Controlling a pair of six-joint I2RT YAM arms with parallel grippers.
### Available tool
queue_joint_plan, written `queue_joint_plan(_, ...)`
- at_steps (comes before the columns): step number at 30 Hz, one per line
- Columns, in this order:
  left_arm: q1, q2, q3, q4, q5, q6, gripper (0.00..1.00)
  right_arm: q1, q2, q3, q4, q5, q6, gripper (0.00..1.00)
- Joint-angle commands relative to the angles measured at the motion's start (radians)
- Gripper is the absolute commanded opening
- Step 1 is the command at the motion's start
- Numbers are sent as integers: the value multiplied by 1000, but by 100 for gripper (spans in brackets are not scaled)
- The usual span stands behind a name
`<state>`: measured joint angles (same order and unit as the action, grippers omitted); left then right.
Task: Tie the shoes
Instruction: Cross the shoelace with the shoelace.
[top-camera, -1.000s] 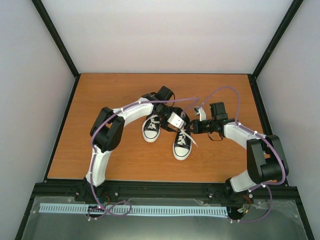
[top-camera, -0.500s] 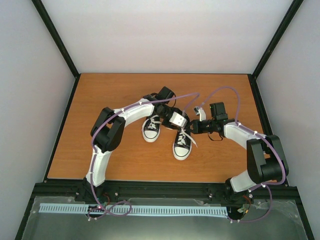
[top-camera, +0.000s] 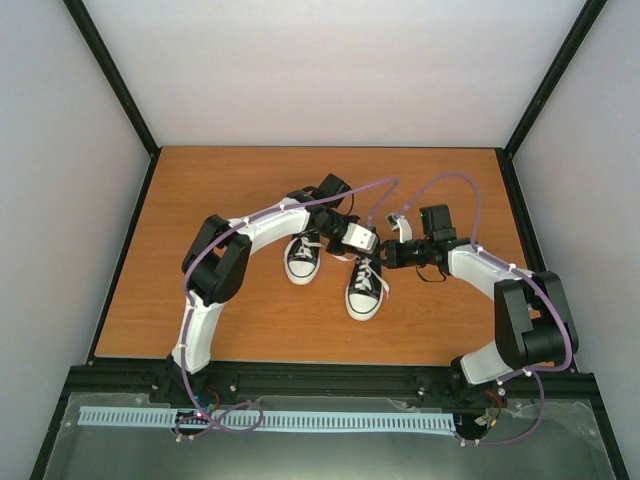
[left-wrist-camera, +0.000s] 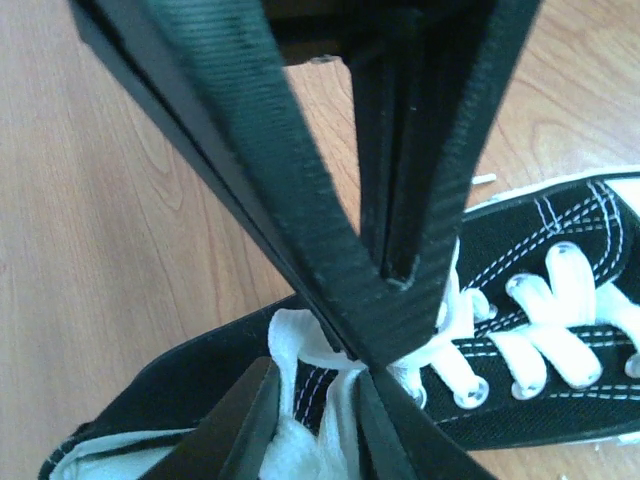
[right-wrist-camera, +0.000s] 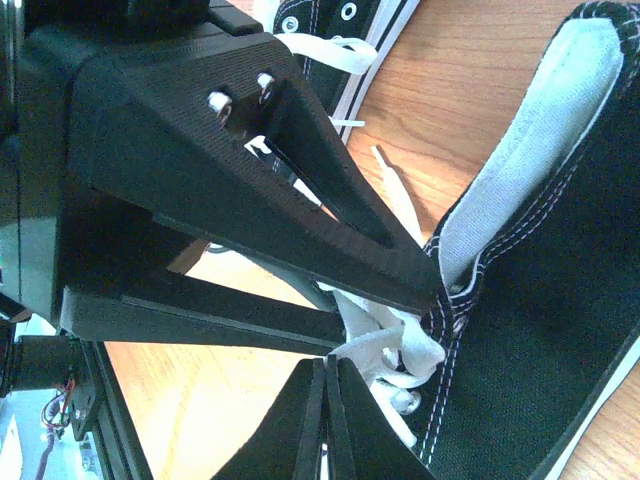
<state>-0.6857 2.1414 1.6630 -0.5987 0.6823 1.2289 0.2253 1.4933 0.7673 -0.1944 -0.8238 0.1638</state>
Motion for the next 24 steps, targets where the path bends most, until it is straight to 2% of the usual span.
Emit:
queue_joint_plan(1,-8,10,38,25,37,-66,20,5,-29,-11,3,-23,-15,3)
queue_joint_plan(4,-8,10,47,16,34,-89,15,4,-37,-15,0,-17,-18,3)
queue_joint_plan(9,-5,9,63,-14,48,-111,14,3,-37,-19,-5,-12,-20,5)
queue_joint_plan(11,-4,8,63,-9,53,-131,9,3,-37,-18,-2,-14,-18,8)
queue_joint_plan(14,-5,8,51,3,46,-131,4,-1,-48,-11,-8,-15,-18,15)
queue_joint_plan(22,-5,5,23,-10,5,-67,1,-77,-96,-11,-33,-52,-36,32)
queue_joint_plan(24,-5,6,19,-2,-4,-67,1,-81,-83,-20,-20,-46,-29,32)
